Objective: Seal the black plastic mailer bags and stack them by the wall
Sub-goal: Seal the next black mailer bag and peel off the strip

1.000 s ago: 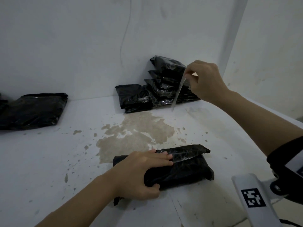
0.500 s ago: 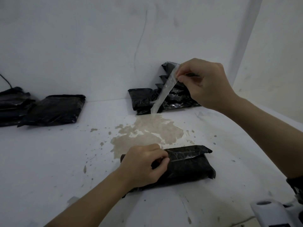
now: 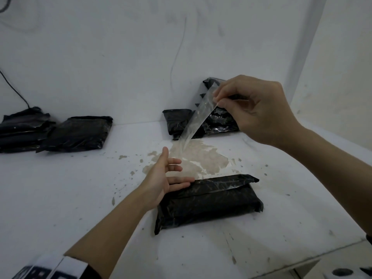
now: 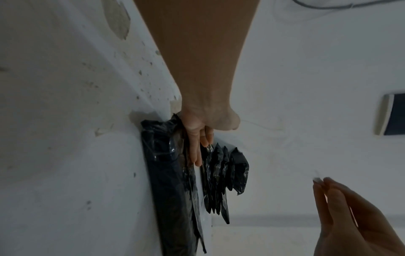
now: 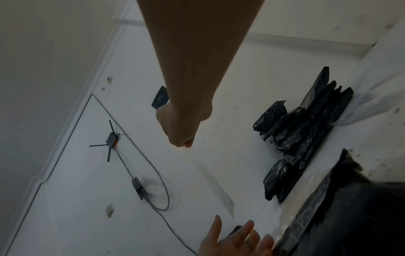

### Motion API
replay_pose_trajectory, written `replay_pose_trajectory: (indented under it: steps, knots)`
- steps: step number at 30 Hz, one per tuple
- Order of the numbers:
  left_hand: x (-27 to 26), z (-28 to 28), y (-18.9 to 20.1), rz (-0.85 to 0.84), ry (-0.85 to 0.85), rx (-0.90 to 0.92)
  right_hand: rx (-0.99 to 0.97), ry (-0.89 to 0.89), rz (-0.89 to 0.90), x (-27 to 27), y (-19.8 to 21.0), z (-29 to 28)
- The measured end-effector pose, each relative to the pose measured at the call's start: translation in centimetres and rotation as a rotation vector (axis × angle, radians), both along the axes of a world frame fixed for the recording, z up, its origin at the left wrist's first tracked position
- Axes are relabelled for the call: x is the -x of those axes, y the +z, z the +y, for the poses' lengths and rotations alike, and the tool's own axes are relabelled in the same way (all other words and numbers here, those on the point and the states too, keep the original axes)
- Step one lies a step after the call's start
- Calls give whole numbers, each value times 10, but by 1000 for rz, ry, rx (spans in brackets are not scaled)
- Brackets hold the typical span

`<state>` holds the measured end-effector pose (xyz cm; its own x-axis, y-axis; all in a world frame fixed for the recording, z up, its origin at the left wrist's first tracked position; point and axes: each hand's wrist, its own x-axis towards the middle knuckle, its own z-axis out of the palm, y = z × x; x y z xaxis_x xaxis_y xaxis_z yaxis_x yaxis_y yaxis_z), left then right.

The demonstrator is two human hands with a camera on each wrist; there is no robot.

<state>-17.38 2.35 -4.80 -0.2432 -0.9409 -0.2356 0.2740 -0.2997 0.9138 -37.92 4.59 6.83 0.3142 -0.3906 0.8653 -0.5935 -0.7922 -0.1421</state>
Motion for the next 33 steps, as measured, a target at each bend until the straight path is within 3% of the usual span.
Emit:
replay_pose_trajectory:
  steps: [4, 8, 12, 14, 18, 21, 25, 33]
  knots:
    - [-2, 0, -3, 8, -35, 58, -41, 13, 25, 2, -12, 9]
    - [-3, 3, -6, -1, -37, 139, -45, 18, -68, 10, -29, 16]
    - [-3, 4, -9, -36, -40, 194, 70, -157, -162, 20, -55, 19]
    - [-3, 4, -11, -50, -40, 209, 36, -229, -238, 24, -72, 22]
    - [-3, 2, -13, -61, -36, 227, -272, -313, -521, 22, -92, 30]
    - [-2, 2, -15, -75, -38, 246, -500, -389, -636, 23, -96, 32]
    - [-3, 3, -17, -70, -40, 272, -713, -433, -697, 28, -92, 32]
    - [-4, 5, -19, -83, -45, 320, -933, -509, -719, 32, -90, 35]
